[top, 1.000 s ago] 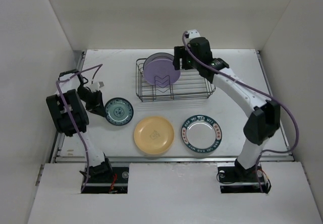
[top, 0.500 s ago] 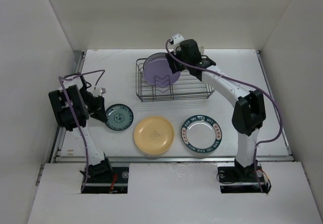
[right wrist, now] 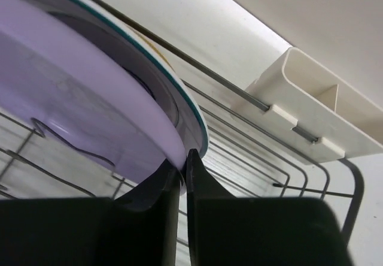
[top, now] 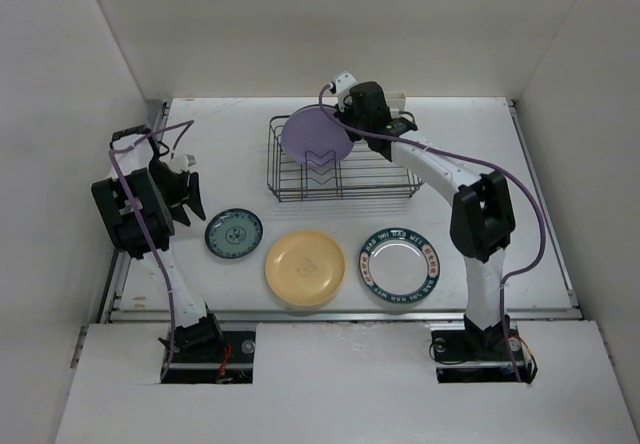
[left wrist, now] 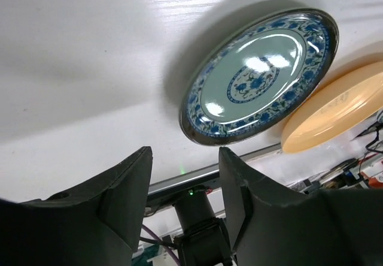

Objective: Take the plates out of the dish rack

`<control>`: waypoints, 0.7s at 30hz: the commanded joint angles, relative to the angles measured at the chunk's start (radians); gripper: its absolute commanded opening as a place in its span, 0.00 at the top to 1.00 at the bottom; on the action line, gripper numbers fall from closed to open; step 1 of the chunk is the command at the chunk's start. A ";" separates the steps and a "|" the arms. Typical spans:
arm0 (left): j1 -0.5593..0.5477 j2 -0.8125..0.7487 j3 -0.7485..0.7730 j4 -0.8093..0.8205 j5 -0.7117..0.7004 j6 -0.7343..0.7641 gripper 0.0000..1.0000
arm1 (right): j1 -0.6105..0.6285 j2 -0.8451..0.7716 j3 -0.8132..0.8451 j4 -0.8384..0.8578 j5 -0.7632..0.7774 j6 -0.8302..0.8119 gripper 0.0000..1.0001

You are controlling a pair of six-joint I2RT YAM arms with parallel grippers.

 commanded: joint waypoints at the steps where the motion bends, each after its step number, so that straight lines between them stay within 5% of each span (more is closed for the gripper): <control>1: 0.003 -0.056 0.065 -0.111 -0.007 -0.018 0.55 | 0.035 -0.122 -0.009 0.084 0.032 -0.006 0.96; 8: -0.027 -0.129 0.103 -0.157 0.015 0.002 0.54 | 0.067 -0.231 -0.040 0.148 0.145 -0.055 1.00; 15: -0.058 -0.168 0.135 -0.176 0.096 -0.007 0.54 | 0.087 -0.349 0.021 0.141 0.179 0.095 1.00; 17: -0.058 -0.192 0.135 -0.176 0.108 -0.007 0.53 | 0.087 -0.406 0.021 0.055 0.101 0.142 1.00; 21: -0.067 -0.232 0.114 -0.142 0.086 -0.016 0.53 | 0.087 -0.433 -0.002 -0.264 -0.454 0.142 1.00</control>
